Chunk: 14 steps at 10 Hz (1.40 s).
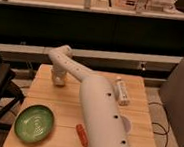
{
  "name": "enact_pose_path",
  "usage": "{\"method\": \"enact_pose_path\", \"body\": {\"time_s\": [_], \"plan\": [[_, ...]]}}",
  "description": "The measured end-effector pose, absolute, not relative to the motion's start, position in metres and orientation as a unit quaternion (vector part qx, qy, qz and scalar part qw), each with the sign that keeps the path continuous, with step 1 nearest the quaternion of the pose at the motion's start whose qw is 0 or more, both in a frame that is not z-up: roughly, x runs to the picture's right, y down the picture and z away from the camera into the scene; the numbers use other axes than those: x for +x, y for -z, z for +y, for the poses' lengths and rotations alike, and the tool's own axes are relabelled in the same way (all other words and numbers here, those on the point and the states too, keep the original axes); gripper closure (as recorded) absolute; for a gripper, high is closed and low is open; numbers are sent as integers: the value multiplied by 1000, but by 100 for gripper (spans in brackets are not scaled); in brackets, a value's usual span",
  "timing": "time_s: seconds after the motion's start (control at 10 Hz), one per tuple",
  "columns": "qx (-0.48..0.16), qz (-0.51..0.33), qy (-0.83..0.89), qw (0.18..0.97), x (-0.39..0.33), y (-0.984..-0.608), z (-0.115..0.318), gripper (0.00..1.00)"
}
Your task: Place the white sponge in the ceramic cup
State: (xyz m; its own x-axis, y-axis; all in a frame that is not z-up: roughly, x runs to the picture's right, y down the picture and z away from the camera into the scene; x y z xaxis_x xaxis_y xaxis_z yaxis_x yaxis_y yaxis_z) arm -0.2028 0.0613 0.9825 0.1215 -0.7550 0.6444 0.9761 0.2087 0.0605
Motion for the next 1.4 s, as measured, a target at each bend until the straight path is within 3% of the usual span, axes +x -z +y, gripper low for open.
{"method": "enact_pose_path", "body": {"time_s": [1.4], "plan": [[-182, -265, 579, 749, -129, -905, 26, 98]]}}
